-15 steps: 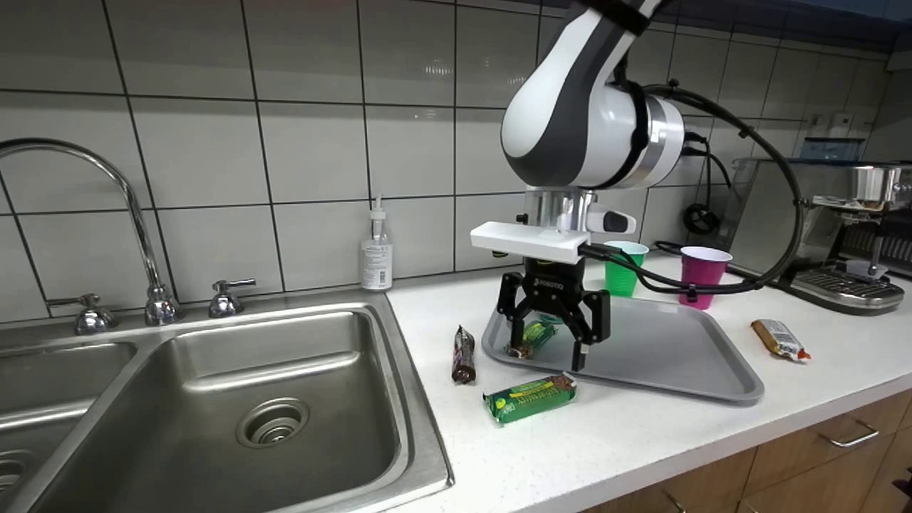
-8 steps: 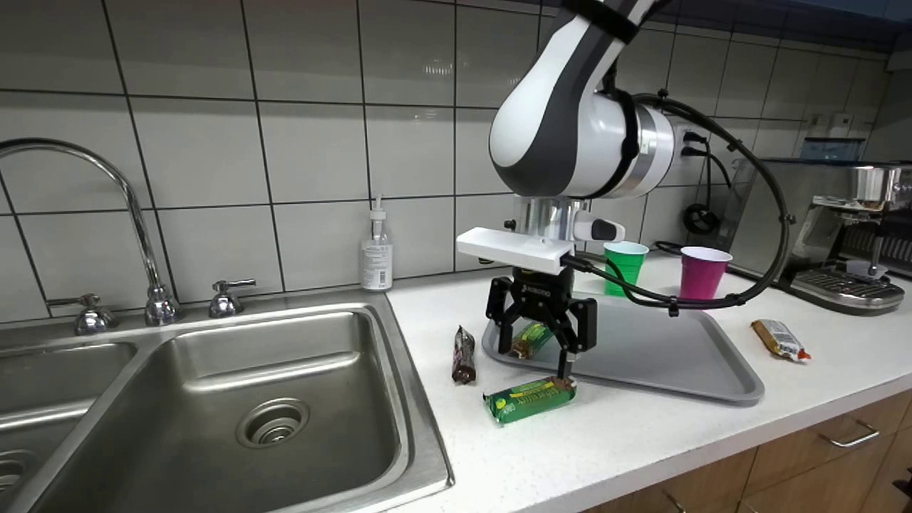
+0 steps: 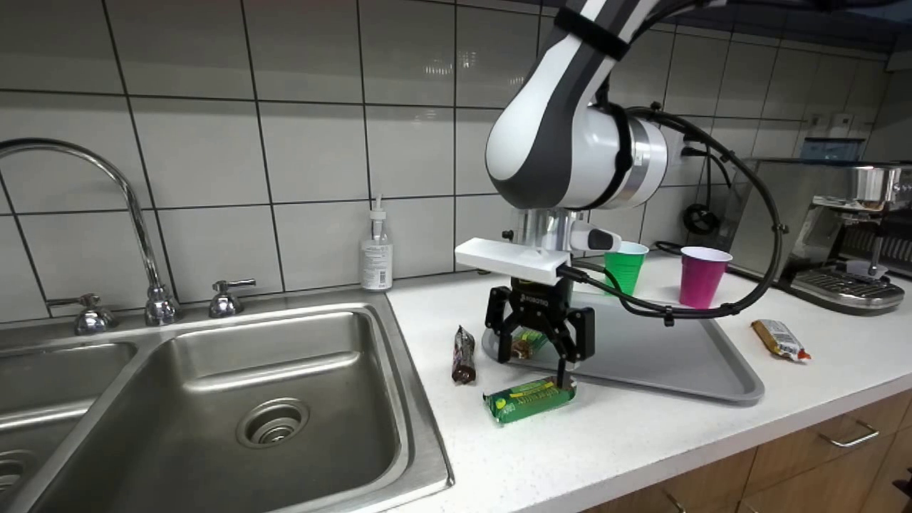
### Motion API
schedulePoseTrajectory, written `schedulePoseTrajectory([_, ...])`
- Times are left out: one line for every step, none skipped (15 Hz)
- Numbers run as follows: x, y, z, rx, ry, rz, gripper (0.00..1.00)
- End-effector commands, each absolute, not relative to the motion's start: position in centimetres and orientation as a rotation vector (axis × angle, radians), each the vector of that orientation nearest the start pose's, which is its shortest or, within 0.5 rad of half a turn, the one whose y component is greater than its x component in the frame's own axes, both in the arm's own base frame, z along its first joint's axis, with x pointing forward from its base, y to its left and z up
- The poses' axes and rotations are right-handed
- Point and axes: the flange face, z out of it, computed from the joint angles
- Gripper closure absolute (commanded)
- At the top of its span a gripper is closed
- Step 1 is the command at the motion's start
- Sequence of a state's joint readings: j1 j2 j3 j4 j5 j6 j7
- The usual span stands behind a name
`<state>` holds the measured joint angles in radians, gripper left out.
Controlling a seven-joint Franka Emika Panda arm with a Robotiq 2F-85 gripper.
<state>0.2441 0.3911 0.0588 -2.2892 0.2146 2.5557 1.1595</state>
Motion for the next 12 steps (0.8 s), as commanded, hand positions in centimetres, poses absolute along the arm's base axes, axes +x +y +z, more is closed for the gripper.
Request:
schedulePoseTrajectory([49.9,16.3,16.0,-2.691,1.586,0.262,0.0])
schedulePoseTrajectory([49.8,16.4,15.7,-2.691,1.59,0.256,0.0])
schedulePoseTrajectory([49.7,16.6,15.4,-2.694,1.589,0.255,0.0])
schedulePoseTrajectory([49.6,16.8,15.1,-2.694,1.591,0.251,0.0])
schedulePoseTrajectory([49.5,17.0,14.9,-2.693,1.592,0.247,0.0])
schedulePoseTrajectory([49.4,17.1,14.7,-2.692,1.593,0.247,0.0])
schedulePoseTrajectory([49.2,17.0,14.7,-2.69,1.603,0.25,0.0])
schedulePoseTrajectory([49.0,16.9,14.7,-2.685,1.611,0.249,0.0])
schedulePoseTrajectory([48.9,16.6,14.8,-2.679,1.623,0.25,0.0])
schedulePoseTrajectory([48.8,16.4,14.9,-2.67,1.635,0.249,0.0])
schedulePoseTrajectory([48.8,16.2,14.8,-2.665,1.646,0.249,0.0])
schedulePoseTrajectory([48.8,16.1,14.8,-2.663,1.657,0.248,0.0])
